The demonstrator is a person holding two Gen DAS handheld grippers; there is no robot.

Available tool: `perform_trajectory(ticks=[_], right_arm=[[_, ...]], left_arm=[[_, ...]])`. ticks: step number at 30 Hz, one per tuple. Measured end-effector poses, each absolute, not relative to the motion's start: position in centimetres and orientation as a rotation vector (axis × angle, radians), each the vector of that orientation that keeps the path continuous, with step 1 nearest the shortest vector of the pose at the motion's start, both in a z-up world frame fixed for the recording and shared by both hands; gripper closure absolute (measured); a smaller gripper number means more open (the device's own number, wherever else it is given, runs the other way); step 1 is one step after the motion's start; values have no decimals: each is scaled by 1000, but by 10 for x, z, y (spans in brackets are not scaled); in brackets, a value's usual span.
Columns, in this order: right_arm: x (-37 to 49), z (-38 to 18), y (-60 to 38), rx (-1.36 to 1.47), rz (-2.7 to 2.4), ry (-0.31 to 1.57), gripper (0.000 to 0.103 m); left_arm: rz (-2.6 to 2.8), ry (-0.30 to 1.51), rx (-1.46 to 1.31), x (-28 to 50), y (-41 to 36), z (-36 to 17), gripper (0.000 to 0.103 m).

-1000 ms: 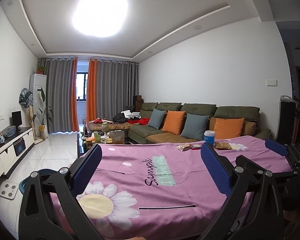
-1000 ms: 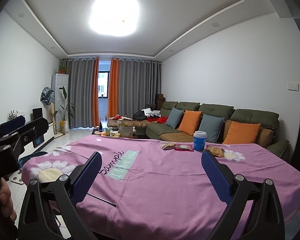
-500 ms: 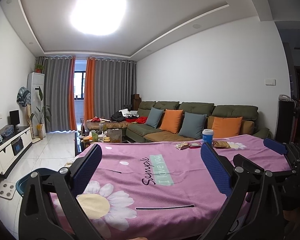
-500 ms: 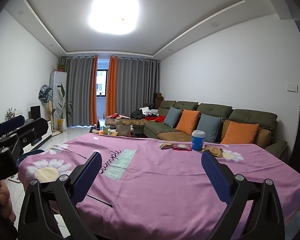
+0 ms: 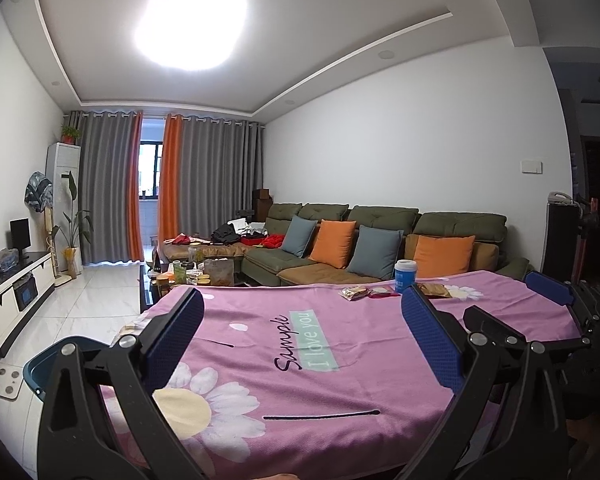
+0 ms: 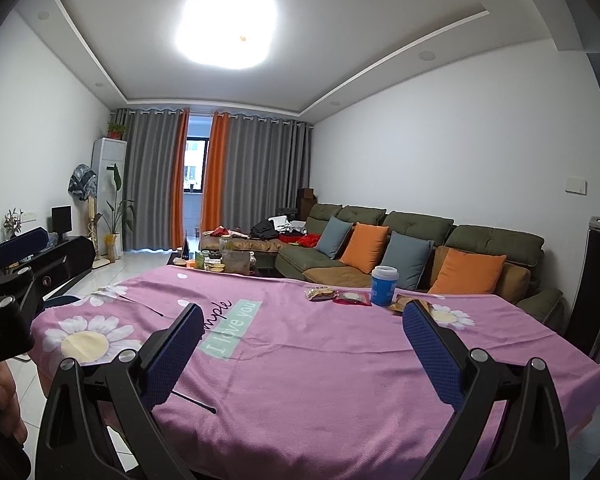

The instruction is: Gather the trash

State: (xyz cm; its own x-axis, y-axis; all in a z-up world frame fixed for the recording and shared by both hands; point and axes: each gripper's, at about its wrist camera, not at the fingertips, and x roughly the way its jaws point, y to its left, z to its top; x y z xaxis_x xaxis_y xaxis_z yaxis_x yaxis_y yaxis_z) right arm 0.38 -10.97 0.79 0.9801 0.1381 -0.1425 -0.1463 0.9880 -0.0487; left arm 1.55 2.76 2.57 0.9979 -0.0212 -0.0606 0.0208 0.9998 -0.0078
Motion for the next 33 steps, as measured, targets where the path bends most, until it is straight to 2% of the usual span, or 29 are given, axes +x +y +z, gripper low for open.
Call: perform_trajectory(ticks=[33], right_arm=[[2, 7, -109, -77, 137, 141, 7]], left_arm=[[-40, 79, -10, 16, 25, 21, 6]])
